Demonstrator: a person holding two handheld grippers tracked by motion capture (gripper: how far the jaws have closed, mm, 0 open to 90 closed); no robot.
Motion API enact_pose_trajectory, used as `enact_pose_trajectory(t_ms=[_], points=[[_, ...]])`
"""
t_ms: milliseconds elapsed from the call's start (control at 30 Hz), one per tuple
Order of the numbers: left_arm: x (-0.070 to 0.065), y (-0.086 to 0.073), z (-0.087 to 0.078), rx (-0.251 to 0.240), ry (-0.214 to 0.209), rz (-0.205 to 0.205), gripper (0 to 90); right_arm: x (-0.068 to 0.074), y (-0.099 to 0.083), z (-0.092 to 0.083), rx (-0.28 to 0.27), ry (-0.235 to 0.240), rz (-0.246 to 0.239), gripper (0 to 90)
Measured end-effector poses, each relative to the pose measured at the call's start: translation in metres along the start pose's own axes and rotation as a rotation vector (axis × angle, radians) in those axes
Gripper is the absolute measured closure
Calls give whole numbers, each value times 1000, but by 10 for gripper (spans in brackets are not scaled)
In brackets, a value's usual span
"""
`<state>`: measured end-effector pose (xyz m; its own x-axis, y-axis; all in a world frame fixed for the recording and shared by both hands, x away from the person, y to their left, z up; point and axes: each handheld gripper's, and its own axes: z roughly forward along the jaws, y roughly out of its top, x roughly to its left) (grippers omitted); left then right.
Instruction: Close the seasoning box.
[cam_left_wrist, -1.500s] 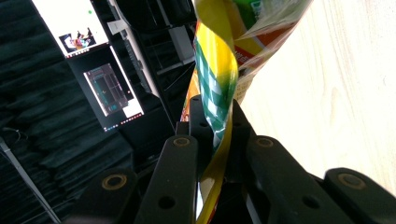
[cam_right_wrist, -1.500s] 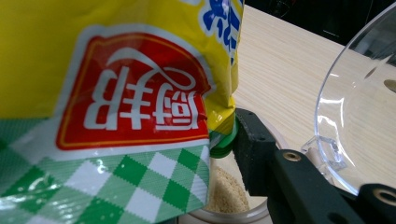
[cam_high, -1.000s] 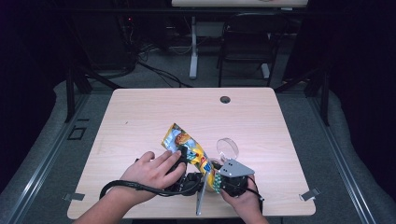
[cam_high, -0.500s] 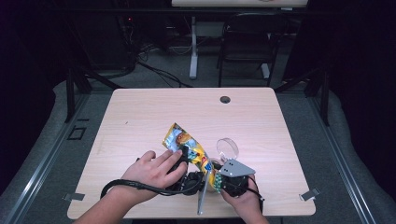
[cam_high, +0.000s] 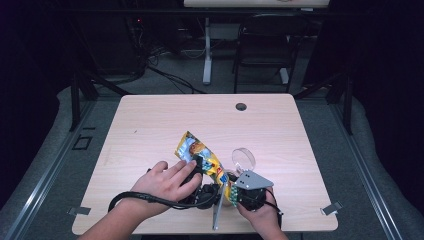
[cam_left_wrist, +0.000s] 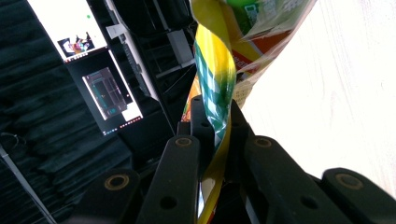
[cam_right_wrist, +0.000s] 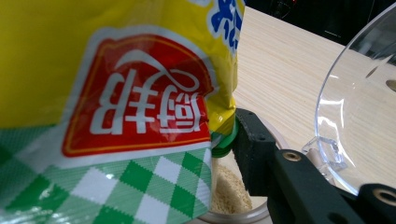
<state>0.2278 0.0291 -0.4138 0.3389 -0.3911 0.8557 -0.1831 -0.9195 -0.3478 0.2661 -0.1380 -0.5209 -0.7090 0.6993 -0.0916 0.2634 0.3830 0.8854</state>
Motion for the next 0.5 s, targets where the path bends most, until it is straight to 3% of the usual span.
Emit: enact_pose_trajectory(t_ms=[500], points=[[1,2,0,5,-17,15,869,1,0,1,6,-9,-13,710]])
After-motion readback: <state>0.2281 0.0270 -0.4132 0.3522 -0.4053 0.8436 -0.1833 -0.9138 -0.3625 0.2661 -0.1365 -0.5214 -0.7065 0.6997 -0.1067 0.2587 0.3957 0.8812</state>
